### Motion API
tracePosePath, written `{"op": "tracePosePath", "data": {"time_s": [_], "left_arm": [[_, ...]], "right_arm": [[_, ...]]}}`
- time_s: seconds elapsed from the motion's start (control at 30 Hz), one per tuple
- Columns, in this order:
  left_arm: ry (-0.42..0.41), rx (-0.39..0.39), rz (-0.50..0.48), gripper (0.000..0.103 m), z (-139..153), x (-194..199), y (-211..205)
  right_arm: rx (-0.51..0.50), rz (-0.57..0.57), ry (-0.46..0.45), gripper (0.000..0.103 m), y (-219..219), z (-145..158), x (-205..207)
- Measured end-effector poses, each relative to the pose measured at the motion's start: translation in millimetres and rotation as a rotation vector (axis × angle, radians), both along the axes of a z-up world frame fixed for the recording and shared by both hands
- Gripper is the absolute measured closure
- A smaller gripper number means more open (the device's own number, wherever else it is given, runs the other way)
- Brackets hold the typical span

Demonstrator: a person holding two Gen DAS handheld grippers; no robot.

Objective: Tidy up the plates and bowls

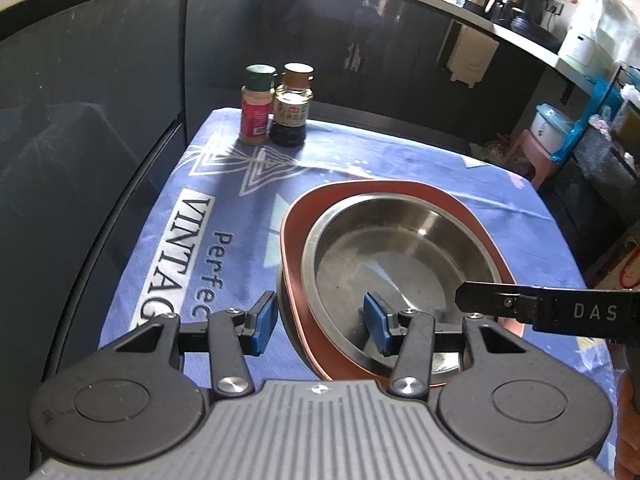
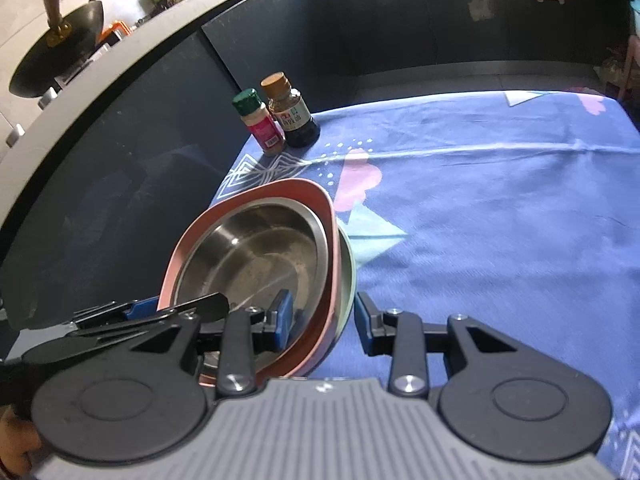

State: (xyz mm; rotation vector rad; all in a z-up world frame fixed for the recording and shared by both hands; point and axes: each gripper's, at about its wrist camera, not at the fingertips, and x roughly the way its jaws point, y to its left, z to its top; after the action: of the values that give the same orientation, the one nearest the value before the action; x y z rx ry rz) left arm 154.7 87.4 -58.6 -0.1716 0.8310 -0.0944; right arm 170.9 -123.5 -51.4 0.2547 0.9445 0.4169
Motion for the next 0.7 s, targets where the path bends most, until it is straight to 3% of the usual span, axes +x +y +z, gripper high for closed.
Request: {"op": "tracePosePath", "data": {"time_s": [0.3, 0.7], "left_arm": [[-0.054, 0.01, -0.058, 0.059, 24, -52, -23], [-0.047, 0.017, -0.103, 0.059, 23, -108, -40]], "right_arm": [[-0.004, -0.037, -0.047, 0.043, -21, 25, -61], [-0.016, -0.06, -0.051, 0.043, -34, 25, -122]]}}
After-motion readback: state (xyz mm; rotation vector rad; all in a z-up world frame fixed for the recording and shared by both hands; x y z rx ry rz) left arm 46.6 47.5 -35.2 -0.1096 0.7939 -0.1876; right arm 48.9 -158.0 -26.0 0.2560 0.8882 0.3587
